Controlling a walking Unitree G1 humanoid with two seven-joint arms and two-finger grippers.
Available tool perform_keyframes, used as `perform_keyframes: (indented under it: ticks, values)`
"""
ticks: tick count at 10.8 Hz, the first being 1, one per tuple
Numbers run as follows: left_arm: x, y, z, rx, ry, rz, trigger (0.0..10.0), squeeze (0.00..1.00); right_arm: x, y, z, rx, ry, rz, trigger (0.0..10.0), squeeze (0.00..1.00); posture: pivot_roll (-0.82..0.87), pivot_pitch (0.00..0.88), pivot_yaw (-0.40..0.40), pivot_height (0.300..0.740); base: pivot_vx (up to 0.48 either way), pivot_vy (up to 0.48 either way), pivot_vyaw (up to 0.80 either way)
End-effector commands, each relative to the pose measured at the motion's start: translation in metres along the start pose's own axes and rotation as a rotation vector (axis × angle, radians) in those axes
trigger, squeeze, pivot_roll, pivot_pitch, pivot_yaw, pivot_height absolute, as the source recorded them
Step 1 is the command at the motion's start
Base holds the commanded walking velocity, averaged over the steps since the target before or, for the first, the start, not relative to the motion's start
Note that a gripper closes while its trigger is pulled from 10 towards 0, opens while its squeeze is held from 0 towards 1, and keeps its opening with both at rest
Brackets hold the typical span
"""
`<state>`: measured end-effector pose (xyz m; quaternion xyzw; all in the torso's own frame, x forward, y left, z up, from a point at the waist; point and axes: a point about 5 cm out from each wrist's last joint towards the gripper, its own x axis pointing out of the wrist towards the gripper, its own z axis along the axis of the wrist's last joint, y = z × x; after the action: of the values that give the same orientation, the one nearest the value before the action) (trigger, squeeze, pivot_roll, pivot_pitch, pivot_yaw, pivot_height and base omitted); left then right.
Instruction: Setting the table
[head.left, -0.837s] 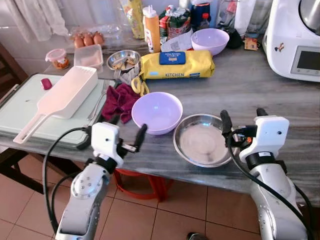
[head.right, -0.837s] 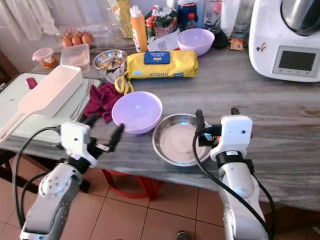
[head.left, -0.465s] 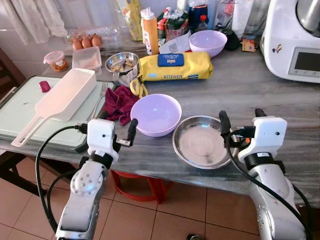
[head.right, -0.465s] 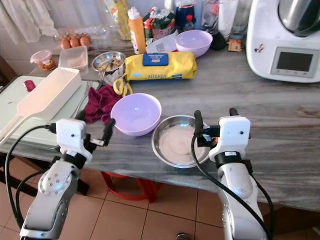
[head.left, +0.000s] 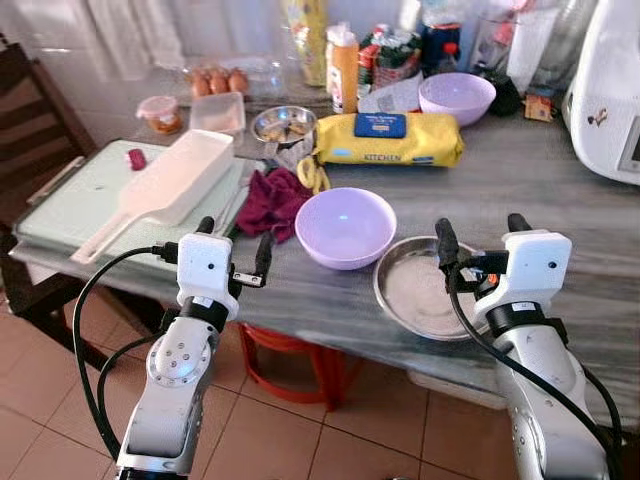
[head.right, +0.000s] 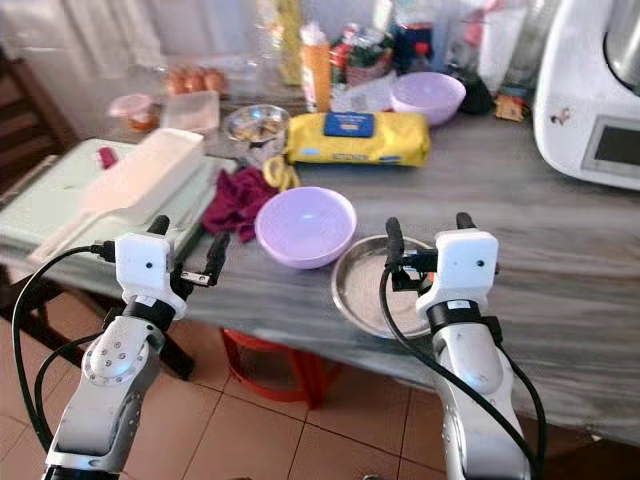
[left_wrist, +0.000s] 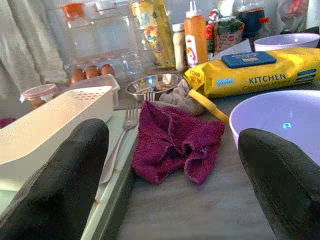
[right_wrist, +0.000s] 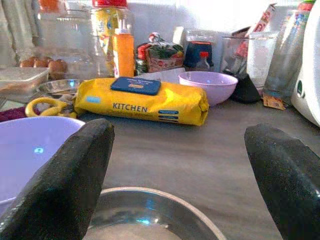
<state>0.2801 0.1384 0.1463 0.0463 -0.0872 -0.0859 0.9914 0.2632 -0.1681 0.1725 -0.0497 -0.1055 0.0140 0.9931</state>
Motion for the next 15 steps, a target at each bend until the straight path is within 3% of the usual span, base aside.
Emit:
perform_keyframes:
  ticks: [1, 11, 15]
  values:
    - [0.001, 0.001, -0.002, 0.009, 0.017, 0.013, 10.0, 0.0, 0.001, 0.002, -0.001, 0.007, -0.005, 0.006, 10.0, 0.0, -0.11, 0.042, 0.095, 0.74, -0.27, 0.0, 0.0]
    - [0.002, -0.002, -0.006, 0.019, 0.027, 0.0, 10.0, 0.0, 0.002, 0.002, -0.008, 0.028, 0.019, -0.009, 10.0, 0.0, -0.11, 0.046, 0.097, 0.74, -0.301, 0.0, 0.0]
    - [-0.002, 0.0, -0.015, 0.031, 0.052, -0.004, 10.0, 0.0, -0.004, 0.006, -0.02, 0.137, 0.096, -0.022, 10.0, 0.0, -0.11, 0.059, 0.105, 0.74, -0.267, 0.0, 0.0]
